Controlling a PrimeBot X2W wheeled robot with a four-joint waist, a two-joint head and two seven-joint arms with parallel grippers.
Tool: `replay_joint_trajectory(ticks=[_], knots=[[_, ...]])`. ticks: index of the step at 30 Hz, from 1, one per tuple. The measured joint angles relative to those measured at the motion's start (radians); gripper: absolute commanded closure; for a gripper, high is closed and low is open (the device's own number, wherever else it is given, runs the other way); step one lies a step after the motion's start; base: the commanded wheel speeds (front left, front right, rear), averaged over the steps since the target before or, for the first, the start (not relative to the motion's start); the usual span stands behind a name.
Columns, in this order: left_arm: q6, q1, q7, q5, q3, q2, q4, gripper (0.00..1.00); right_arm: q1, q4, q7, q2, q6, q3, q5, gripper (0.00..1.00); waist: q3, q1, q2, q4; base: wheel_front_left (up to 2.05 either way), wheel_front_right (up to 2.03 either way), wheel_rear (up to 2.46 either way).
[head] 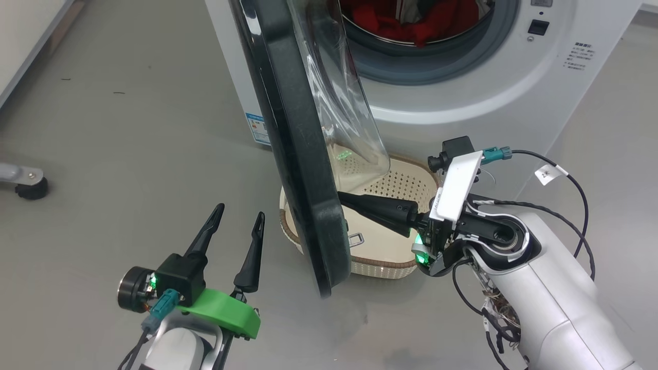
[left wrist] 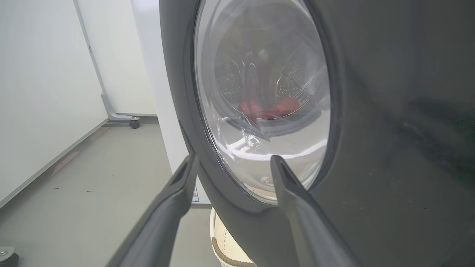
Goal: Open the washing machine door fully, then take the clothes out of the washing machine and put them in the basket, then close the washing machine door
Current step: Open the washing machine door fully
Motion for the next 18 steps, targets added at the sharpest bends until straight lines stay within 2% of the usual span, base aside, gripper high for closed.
replay_joint_trajectory(ticks=[12,18], knots=[[0.005,0.007,0.0,-0.007,0.0,0.0,0.0,0.0,0.009,-0.013,-0.036,-0.001,0.0,0.043,0.008,1.0,-0.008,0.0,0.0,0.059,0.0,0.0,0.0],[0.014,0.019,0.0,-0.007,0.015,0.001,-0.003,0.0,0.011,-0.016,-0.05,0.001,0.0,0.062,0.012,1.0,-0.011,0.0,0.0,0.068,0.0,0.0,0.0]])
